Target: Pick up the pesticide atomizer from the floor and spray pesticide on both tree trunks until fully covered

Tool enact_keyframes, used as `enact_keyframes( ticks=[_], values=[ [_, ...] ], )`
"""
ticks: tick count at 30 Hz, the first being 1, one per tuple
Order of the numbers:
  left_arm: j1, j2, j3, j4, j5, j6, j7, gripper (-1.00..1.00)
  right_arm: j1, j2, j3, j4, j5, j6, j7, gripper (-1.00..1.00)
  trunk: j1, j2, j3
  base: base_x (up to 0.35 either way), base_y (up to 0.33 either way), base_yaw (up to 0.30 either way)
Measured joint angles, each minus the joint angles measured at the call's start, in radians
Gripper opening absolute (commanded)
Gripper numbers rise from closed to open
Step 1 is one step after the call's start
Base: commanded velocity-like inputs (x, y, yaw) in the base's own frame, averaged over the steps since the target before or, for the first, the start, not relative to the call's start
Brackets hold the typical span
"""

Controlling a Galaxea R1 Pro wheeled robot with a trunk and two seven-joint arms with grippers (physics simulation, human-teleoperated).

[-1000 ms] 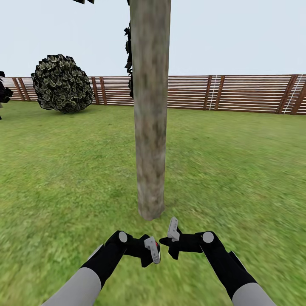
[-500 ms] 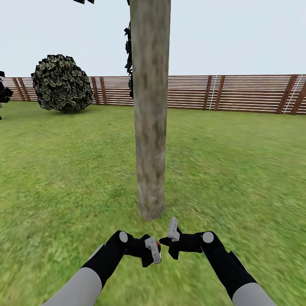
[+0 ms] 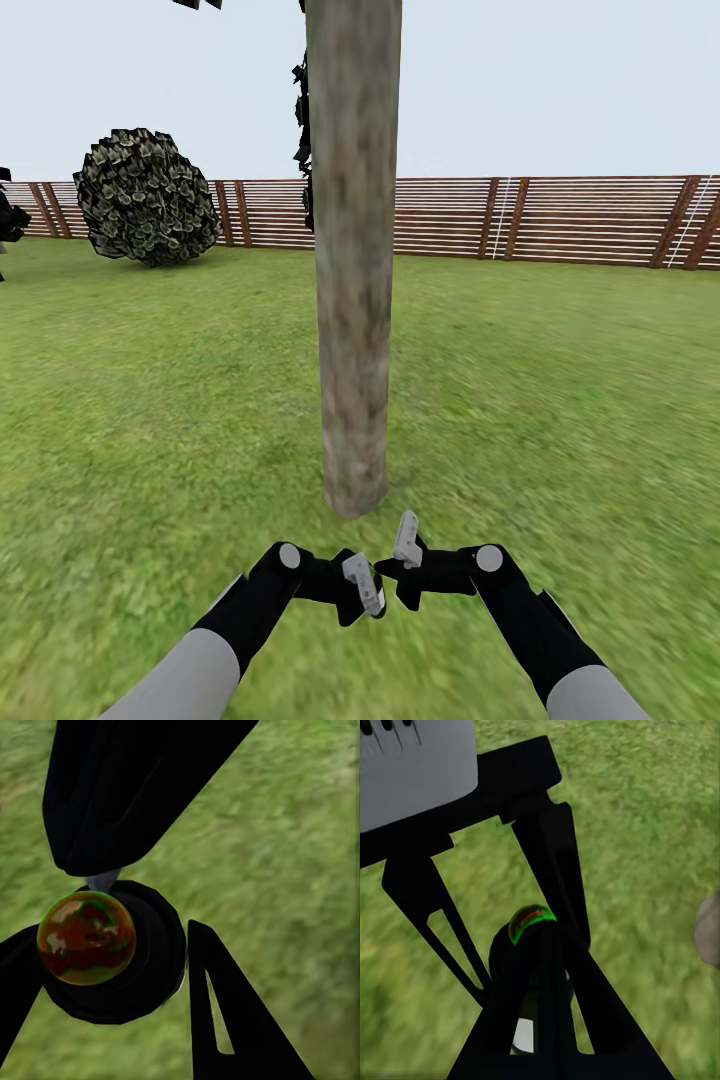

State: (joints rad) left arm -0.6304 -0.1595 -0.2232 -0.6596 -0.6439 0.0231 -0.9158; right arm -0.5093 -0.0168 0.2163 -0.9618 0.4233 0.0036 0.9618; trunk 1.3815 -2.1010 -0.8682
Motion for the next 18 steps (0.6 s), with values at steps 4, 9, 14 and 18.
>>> enact_keyframes(
  ticks=[4,9,14,18],
  values=[
    [0.0,0.0,0.0,0.0,0.001,0.0,0.0,-1.0,0.0,0.0,0.0,0.0,0.0,0.0,0.0,-1.0,0.0,0.0,0.0,0.0,0.0,0.0],
    [0.0,0.001,0.0,0.0,0.001,0.0,0.0,-1.0,0.0,0.0,0.0,0.0,0.0,-0.001,0.0,-1.0,0.0,0.0,0.0,0.0,0.0,0.0],
    [0.001,0.009,-0.003,0.014,-0.008,0.0,0.001,-1.0,0.0,0.0,0.0,-0.001,0.0,0.0,0.0,-1.0,0.0,0.0,0.0,0.0,0.0,0.0],
    [0.004,0.014,-0.004,0.018,-0.022,0.003,0.003,-1.0,0.0,0.0,0.0,-0.002,0.0,0.0,0.0,-1.0,0.0,0.0,0.0,0.0,0.0,0.0]
  ],
)
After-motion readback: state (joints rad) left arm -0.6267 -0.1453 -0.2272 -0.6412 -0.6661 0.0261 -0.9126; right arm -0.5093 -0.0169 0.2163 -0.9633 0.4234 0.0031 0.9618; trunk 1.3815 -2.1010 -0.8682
